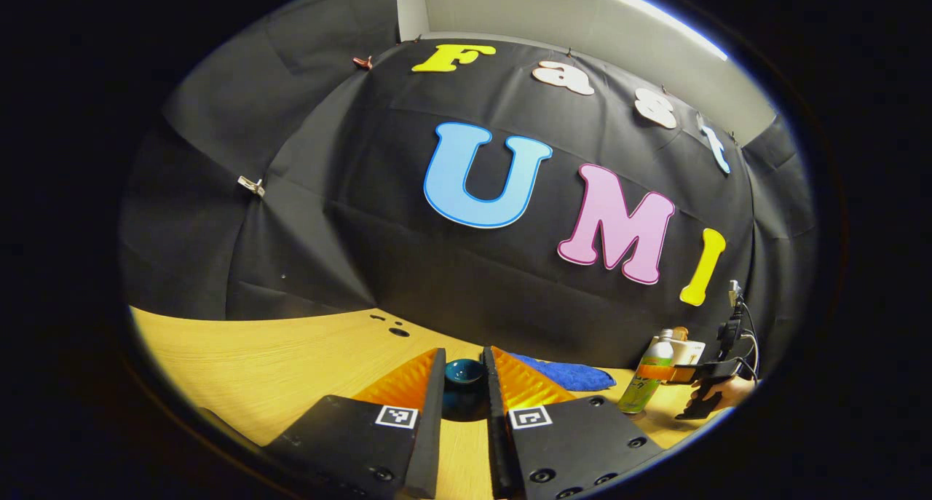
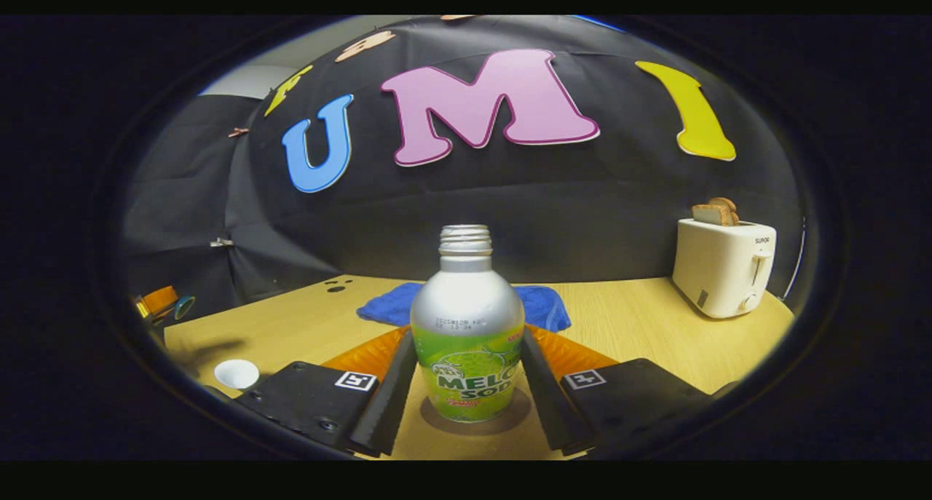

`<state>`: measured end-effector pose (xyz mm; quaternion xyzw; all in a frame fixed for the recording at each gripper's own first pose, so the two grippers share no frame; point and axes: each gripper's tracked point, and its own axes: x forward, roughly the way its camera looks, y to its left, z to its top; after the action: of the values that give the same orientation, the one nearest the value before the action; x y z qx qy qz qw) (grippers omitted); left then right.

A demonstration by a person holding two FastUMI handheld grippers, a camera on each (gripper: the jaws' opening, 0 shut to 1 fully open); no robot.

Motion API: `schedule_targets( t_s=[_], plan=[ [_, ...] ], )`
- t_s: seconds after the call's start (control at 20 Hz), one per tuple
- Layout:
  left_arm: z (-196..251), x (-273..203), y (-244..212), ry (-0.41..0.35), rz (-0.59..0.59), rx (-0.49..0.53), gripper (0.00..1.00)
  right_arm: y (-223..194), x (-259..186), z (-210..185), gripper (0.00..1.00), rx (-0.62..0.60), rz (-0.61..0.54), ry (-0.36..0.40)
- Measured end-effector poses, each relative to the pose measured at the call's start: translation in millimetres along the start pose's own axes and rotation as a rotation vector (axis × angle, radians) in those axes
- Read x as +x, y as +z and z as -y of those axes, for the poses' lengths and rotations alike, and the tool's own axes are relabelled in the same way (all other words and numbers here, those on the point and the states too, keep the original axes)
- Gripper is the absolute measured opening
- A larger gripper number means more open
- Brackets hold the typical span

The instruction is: Open the teacup lid with one hand, grasp the water bottle and pour water into the teacup with the other hand; after pouring, place the water bottle on the coaster and then close the teacup lid.

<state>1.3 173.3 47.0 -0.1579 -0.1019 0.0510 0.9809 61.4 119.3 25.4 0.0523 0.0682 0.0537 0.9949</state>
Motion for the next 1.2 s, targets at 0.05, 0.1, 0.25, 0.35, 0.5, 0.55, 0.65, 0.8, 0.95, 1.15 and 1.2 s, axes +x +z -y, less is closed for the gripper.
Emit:
schedule_targets(
  t_s=[0.05,0.1,0.25,0.35,0.5,0.55,0.65,0.8,0.95,1.15,1.2],
  plan=[
    [-1,0,1,0.002,-0.001,-0.001,0.31,-3,2,1,0.78,-0.005,0.003,0.001],
    [-1,1,-1,0.003,-0.002,-0.002,0.31,-5,1,1,0.78,-0.011,-0.001,0.004],
    [-2,1,-2,0.004,-0.007,-0.01,0.31,-9,-4,-2,0.8,-0.042,-0.013,0.022],
    [1,1,-2,-0.001,-0.006,-0.014,0.31,-15,-8,-6,0.86,-0.045,-0.037,0.037],
    [4,0,0,-0.007,-0.002,-0.003,0.31,-15,-11,-8,0.84,-0.021,-0.052,0.041],
    [6,0,0,-0.01,-0.001,0.0,0.31,-16,-11,-7,0.84,-0.018,-0.057,0.038],
    [7,0,0,-0.012,-0.003,0.005,0.31,-18,-13,-4,0.88,-0.013,-0.062,0.027],
    [12,-1,-2,-0.015,-0.013,0.022,0.31,-14,-24,1,0.96,0.01,-0.057,0.022],
    [24,-5,2,-0.026,-0.01,0.061,0.31,-13,-48,13,0.98,0.033,-0.049,0.01],
    [59,-9,4,-0.081,-0.011,0.072,0.31,-11,-80,20,0.98,0.042,-0.016,0.024],
    [69,-11,2,-0.097,-0.017,0.076,0.31,-12,-85,18,0.98,0.054,-0.011,0.039]
  ],
)
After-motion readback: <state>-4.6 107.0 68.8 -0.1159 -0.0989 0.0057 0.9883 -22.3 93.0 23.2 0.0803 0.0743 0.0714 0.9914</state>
